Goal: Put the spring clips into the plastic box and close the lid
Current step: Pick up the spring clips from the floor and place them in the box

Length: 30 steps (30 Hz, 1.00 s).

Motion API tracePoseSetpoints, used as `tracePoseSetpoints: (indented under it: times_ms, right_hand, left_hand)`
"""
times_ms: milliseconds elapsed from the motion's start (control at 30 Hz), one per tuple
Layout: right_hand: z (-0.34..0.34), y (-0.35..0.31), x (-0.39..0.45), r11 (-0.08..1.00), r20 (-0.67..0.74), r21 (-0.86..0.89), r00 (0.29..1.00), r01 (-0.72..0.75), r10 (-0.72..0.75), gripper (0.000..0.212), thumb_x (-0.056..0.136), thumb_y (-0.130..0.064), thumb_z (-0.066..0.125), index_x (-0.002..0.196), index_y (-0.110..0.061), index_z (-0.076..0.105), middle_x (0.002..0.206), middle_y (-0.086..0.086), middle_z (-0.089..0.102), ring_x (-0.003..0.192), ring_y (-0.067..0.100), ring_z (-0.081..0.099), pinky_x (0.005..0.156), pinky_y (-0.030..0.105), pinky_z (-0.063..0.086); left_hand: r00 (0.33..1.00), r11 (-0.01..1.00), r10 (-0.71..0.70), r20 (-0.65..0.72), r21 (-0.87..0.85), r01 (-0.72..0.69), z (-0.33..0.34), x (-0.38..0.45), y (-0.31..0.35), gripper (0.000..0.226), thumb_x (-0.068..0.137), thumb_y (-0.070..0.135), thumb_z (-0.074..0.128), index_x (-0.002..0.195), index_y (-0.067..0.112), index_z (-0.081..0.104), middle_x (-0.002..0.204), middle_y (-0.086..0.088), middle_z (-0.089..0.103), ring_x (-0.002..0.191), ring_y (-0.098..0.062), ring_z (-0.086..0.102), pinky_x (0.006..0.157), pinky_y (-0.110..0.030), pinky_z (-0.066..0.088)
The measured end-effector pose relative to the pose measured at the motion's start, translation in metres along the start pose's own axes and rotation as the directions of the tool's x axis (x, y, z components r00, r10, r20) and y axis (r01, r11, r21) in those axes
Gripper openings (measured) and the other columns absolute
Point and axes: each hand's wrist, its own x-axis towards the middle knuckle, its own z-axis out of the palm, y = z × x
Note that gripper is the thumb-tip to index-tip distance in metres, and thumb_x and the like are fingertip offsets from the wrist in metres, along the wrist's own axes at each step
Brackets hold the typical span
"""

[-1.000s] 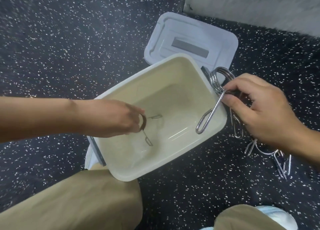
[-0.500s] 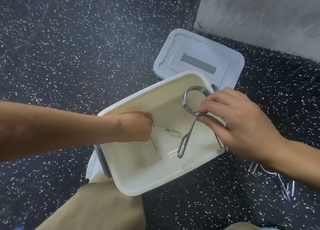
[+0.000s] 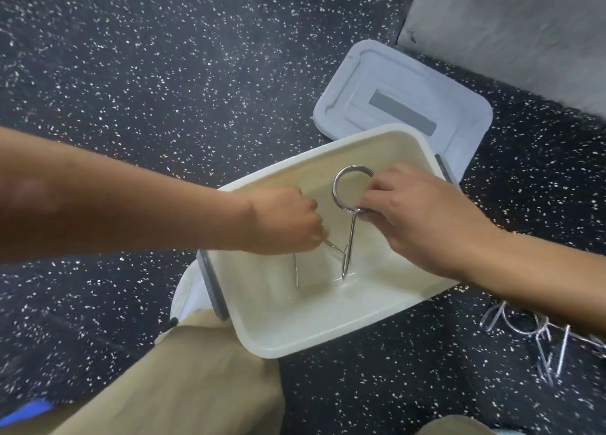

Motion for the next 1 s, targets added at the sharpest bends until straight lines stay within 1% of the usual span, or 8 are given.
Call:
tracePoseSetpoints:
  times_ms: [67, 167, 300, 467, 533, 667, 833, 1000]
  right_hand:
    - [0.011, 0.004, 0.008, 0.997, 0.042, -0.077, 0.999, 0.023, -0.02, 0.008, 0.087, -0.013, 0.066, 0.08, -0.013, 0.07, 0.085, -0.001, 0.065, 0.086, 0.025, 0.053, 0.069, 0.042, 0.049]
    - [0.02, 0.007, 0.02, 0.986, 0.161, -0.166, 0.986, -0.009, 0.036, 0.013, 0.085, -0.005, 0.063, 0.08, -0.016, 0.069, 0.086, -0.002, 0.066, 0.089, 0.024, 0.053, 0.065, 0.034, 0.046]
    - [0.027, 0.001, 0.033, 0.975, 0.288, -0.213, 0.949, -0.066, 0.127, 0.016, 0.084, 0.002, 0.054, 0.083, -0.009, 0.066, 0.087, 0.009, 0.066, 0.09, 0.032, 0.059, 0.063, 0.037, 0.049]
    - [0.038, 0.0, 0.042, 0.968, 0.383, -0.201, 0.898, -0.149, 0.217, 0.021, 0.078, 0.008, 0.05, 0.076, -0.013, 0.051, 0.093, 0.019, 0.065, 0.091, 0.037, 0.062, 0.062, 0.035, 0.039]
    - [0.042, 0.004, 0.041, 0.97, 0.373, -0.179, 0.9, -0.167, 0.224, 0.021, 0.079, 0.007, 0.051, 0.079, -0.014, 0.049, 0.097, 0.019, 0.064, 0.092, 0.037, 0.063, 0.063, 0.035, 0.042]
    - [0.049, 0.008, 0.037, 0.974, 0.326, -0.148, 0.922, -0.17, 0.211, 0.015, 0.084, 0.005, 0.05, 0.093, -0.004, 0.058, 0.104, 0.018, 0.058, 0.095, 0.038, 0.062, 0.068, 0.041, 0.05]
    - [0.045, 0.006, 0.034, 0.974, 0.25, -0.161, 0.948, -0.162, 0.199, 0.025, 0.088, 0.004, 0.048, 0.109, -0.007, 0.058, 0.108, 0.016, 0.054, 0.088, 0.038, 0.06, 0.059, 0.037, 0.035]
    - [0.029, 0.002, 0.014, 0.983, 0.153, -0.062, 0.971, -0.174, 0.181, 0.02, 0.084, 0.003, 0.056, 0.097, -0.012, 0.056, 0.096, 0.011, 0.054, 0.064, 0.03, 0.043, 0.05, 0.035, 0.034]
  left_hand:
    - [0.989, 0.987, -0.131, 0.072, -0.083, 0.136, -0.001, 0.0, 0.015, 0.026, 0.091, 0.0, 0.046, 0.115, 0.01, 0.043, 0.079, -0.008, 0.065, 0.07, -0.031, 0.061, 0.053, -0.035, 0.045]
    - [0.965, 0.966, -0.244, 0.096, -0.063, 0.251, 0.006, 0.001, 0.023, 0.062, 0.091, 0.001, 0.045, 0.15, 0.006, 0.026, 0.092, -0.012, 0.069, 0.078, -0.031, 0.062, 0.051, -0.035, 0.032]
    - [0.957, 0.963, -0.252, 0.146, -0.062, 0.263, 0.008, -0.003, 0.025, 0.039, 0.089, -0.002, 0.045, 0.126, 0.007, 0.053, 0.099, -0.012, 0.069, 0.094, -0.031, 0.066, 0.061, -0.036, 0.027]
    - [0.949, 0.965, -0.223, 0.223, -0.087, 0.247, 0.006, -0.005, 0.027, 0.032, 0.089, -0.004, 0.048, 0.117, 0.009, 0.055, 0.1, -0.012, 0.071, 0.094, -0.032, 0.068, 0.059, -0.035, 0.032]
    - [0.944, 0.959, -0.232, 0.236, -0.106, 0.262, 0.008, -0.007, 0.027, 0.033, 0.087, -0.006, 0.049, 0.115, 0.009, 0.053, 0.098, -0.012, 0.071, 0.092, -0.032, 0.068, 0.054, -0.034, 0.03]
    - [0.939, 0.947, -0.263, 0.222, -0.124, 0.295, 0.012, -0.01, 0.026, 0.033, 0.086, -0.004, 0.05, 0.116, 0.011, 0.052, 0.098, -0.011, 0.069, 0.09, -0.031, 0.067, 0.058, -0.034, 0.036]
    - [0.927, 0.922, -0.299, 0.228, -0.183, 0.342, 0.01, -0.014, 0.021, 0.021, 0.094, 0.012, 0.052, 0.115, 0.013, 0.053, 0.095, -0.007, 0.07, 0.088, -0.031, 0.068, 0.059, -0.034, 0.045]
    - [0.933, 0.895, -0.319, 0.165, -0.27, 0.354, -0.014, -0.016, 0.015, 0.023, 0.101, 0.031, 0.045, 0.113, 0.013, 0.053, 0.096, -0.008, 0.07, 0.092, -0.034, 0.069, 0.067, -0.037, 0.054]
